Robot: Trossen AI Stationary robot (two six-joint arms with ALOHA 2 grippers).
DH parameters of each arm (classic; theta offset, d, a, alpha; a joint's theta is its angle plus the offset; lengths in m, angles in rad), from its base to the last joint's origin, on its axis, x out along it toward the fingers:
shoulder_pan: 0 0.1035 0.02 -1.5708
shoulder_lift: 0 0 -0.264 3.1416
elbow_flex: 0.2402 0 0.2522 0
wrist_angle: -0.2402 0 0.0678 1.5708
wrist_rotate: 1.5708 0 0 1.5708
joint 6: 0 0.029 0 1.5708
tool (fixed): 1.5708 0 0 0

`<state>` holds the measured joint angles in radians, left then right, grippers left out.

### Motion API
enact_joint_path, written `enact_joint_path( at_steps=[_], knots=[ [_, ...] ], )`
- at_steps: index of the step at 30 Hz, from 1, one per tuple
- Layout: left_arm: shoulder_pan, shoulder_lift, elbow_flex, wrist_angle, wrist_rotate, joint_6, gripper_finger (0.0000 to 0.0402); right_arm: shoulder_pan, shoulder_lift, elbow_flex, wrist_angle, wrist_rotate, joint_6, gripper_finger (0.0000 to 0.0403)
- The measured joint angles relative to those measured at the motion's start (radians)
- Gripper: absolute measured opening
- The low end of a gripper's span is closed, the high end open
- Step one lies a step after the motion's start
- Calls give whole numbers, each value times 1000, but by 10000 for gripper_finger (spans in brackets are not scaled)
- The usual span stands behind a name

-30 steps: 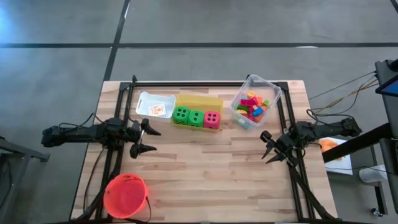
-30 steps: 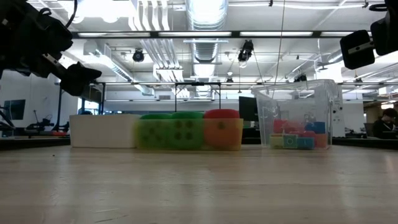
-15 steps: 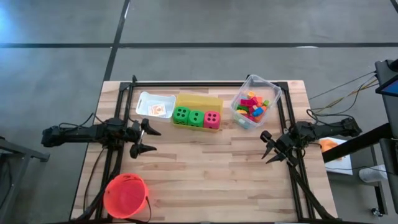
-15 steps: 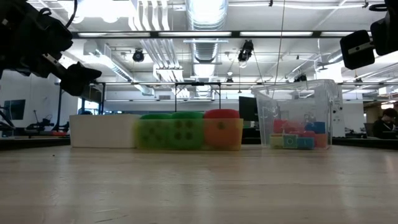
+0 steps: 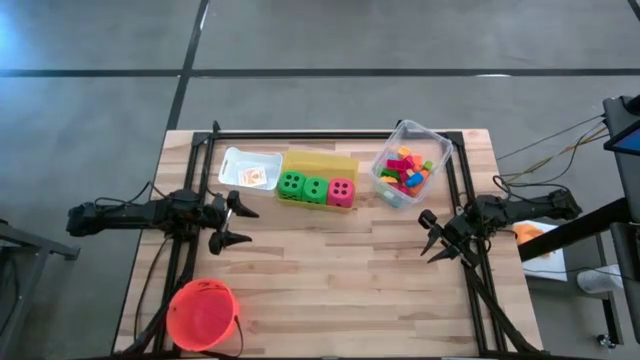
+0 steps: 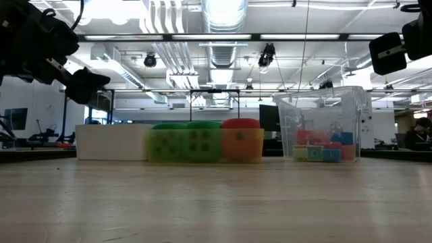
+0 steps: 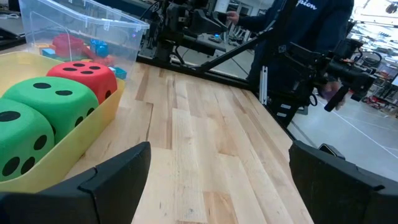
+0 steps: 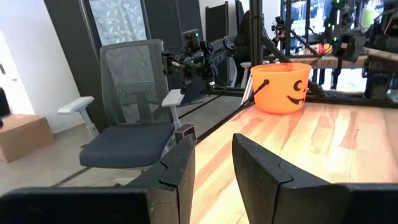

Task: Pick & Place Toys
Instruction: Return to Home Position

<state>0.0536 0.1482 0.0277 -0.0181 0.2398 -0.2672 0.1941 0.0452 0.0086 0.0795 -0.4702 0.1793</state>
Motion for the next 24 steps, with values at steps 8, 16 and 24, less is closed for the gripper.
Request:
enact_joint_path(
  at_steps=[8,16,24],
  knots=[
    [0,0,0,0,0,0,368,0,0,0,1,0,-260,102],
    [0,0,0,0,0,0,368,0,-1,0,-7,385,-89,102],
    [0,0,0,0,0,0,368,0,-1,0,-33,586,-45,102]
  ],
)
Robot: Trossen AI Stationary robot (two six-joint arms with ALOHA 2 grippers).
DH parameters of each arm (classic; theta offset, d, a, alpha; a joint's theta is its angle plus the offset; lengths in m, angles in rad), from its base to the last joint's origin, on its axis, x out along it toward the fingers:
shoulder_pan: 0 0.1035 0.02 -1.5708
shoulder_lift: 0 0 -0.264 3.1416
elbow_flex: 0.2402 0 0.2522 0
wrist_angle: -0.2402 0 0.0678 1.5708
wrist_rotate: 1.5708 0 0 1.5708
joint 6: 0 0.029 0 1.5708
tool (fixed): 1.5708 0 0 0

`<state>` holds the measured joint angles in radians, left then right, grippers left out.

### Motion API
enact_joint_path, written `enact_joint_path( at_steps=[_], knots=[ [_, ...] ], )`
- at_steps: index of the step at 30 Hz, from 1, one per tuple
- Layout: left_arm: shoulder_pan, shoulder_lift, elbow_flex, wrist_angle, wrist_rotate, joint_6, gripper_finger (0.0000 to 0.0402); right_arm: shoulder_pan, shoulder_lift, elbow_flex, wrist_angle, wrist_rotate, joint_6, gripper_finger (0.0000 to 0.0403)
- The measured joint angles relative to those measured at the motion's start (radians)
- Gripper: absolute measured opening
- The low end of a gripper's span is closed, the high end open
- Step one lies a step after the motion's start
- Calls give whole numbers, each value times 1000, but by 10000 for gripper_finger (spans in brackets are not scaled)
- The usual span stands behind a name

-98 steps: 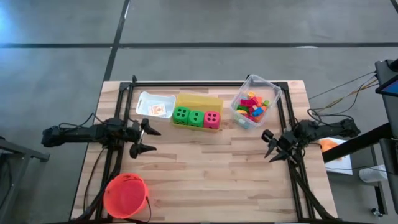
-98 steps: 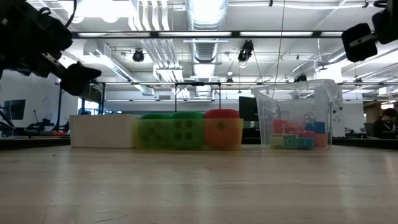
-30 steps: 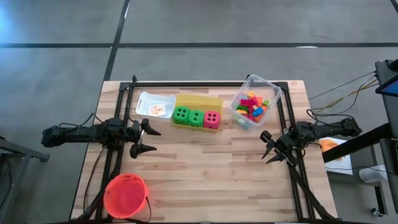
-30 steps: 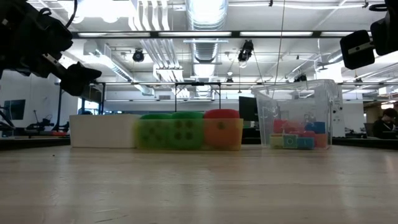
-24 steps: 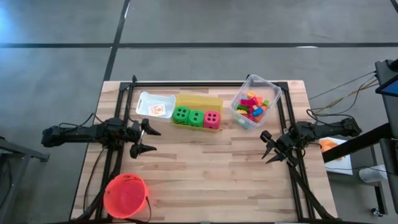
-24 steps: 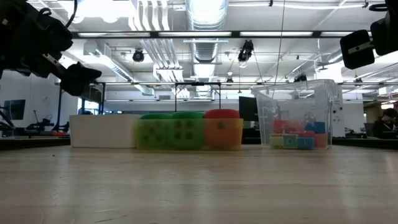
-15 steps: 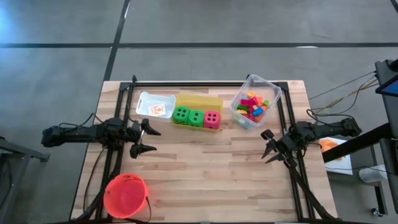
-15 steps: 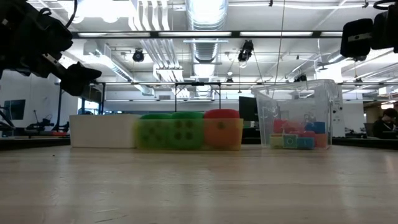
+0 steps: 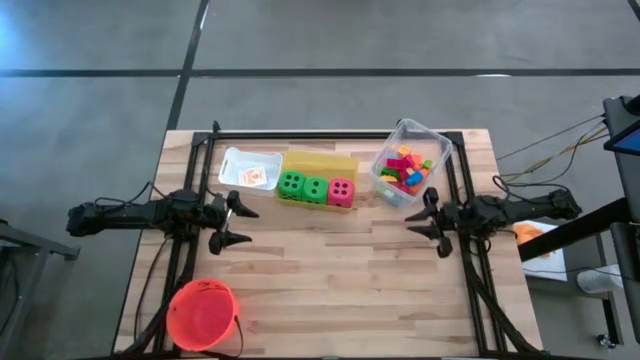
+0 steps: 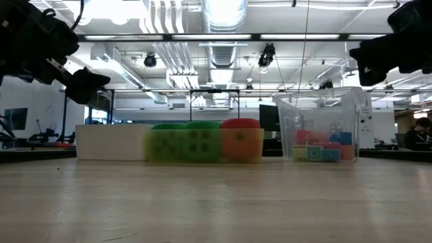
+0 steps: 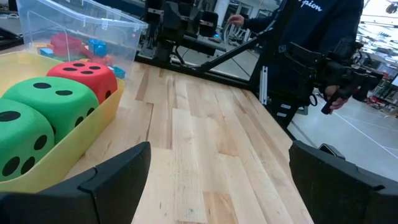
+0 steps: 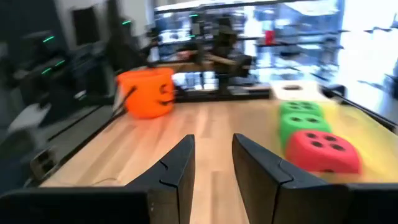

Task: Pick & Place Toys
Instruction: Return to Home Position

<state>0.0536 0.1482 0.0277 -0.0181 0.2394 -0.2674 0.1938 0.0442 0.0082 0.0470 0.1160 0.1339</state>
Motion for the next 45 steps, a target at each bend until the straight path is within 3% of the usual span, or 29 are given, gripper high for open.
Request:
enact_joint_path(
  at_steps=[3,10,45],
  knots=[
    [0,0,0,0,0,0,368,1,4,0,1,-71,-43,102],
    [0,0,0,0,0,0,368,0,4,0,8,-91,-11,102],
    [0,0,0,0,0,0,368,0,4,0,9,-91,-38,102]
  ],
)
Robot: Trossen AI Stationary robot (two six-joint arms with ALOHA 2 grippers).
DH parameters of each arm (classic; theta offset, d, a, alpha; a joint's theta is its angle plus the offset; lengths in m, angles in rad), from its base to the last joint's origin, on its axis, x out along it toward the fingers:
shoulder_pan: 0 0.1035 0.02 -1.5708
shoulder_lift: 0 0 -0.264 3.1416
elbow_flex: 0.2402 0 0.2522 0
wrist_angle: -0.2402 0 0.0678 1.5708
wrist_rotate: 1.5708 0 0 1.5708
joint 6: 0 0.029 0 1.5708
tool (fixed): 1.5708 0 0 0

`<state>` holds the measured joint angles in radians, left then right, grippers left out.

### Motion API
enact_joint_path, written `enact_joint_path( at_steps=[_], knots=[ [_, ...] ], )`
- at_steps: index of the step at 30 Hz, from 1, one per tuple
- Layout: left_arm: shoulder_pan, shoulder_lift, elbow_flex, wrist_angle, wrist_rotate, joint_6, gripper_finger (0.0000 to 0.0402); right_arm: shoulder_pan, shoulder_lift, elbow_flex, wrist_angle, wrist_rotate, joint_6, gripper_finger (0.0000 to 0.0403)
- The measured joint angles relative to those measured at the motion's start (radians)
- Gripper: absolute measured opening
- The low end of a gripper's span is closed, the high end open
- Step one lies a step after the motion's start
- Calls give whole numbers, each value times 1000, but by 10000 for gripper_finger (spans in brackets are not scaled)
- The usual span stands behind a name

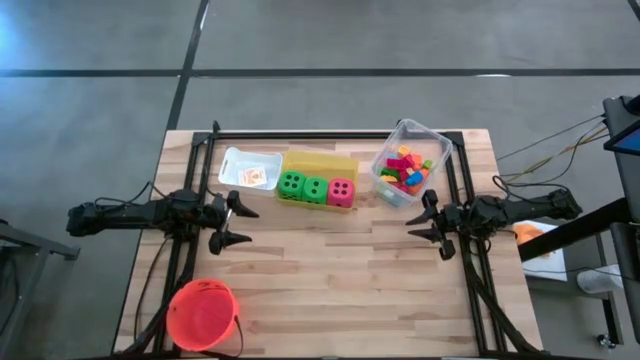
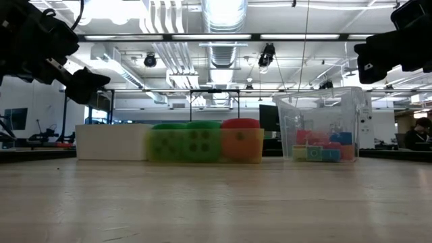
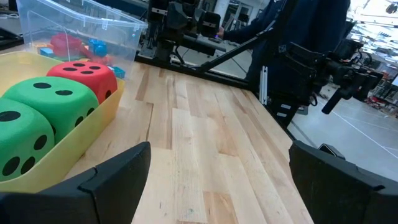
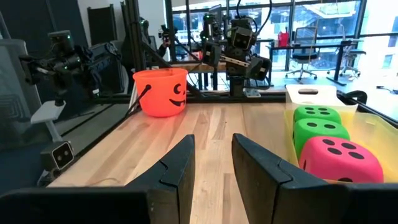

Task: Pick & Place Toys
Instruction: Return to Home Position

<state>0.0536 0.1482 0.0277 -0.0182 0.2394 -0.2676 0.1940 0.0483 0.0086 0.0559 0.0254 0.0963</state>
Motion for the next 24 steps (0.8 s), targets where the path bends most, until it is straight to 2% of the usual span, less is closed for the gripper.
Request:
enact_joint_path(
  at_steps=[24],
  knots=[
    [0,0,0,0,0,0,368,0,0,0,0,0,4,102]
  ],
)
